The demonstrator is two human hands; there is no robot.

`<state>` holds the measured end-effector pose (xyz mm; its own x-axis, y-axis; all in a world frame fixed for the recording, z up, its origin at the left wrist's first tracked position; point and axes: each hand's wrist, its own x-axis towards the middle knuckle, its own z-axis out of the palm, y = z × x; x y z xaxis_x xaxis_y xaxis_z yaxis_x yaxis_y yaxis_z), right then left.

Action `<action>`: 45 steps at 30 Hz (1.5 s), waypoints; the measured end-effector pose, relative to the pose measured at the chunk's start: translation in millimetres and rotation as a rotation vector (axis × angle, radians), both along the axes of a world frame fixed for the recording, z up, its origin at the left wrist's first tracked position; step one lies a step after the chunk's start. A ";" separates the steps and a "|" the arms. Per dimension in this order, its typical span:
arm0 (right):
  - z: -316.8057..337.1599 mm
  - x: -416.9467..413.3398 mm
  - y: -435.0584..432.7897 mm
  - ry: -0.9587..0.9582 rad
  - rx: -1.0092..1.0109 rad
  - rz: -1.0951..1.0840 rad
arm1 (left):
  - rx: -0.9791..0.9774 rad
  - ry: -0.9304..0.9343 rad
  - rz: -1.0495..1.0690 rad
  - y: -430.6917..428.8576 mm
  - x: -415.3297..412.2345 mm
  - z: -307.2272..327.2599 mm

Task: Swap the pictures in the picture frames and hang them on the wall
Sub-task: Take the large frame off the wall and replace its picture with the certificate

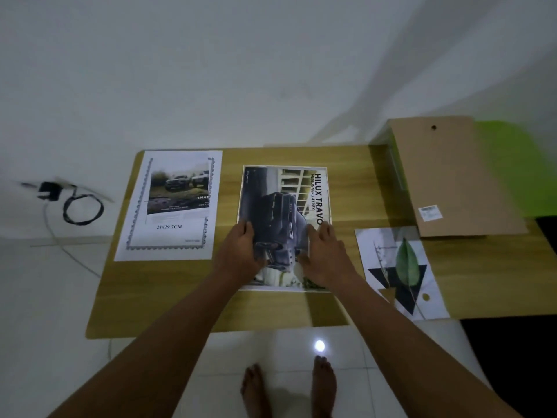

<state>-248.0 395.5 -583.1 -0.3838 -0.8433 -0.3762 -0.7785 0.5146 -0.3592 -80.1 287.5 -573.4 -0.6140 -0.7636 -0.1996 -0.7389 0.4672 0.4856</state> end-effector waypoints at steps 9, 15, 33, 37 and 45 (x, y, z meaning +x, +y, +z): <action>-8.3 7.1 -0.2 -0.044 -0.120 -0.049 | -0.085 -0.107 -0.026 -0.5 0.1 -20.2; -6.4 8.7 -0.1 -0.003 -0.107 -0.055 | -0.078 -0.064 -0.035 -0.7 3.6 -27.4; -4.2 14.2 -8.1 -0.035 -0.150 -0.190 | -0.017 -0.114 0.031 10.3 -2.8 -24.9; -5.4 9.2 -7.9 -0.106 -0.170 -0.202 | -0.034 -0.165 0.030 11.2 -4.4 -20.3; 7.7 0.3 -7.2 -0.249 -0.265 -0.401 | 0.022 -0.100 0.083 11.3 -5.2 -20.1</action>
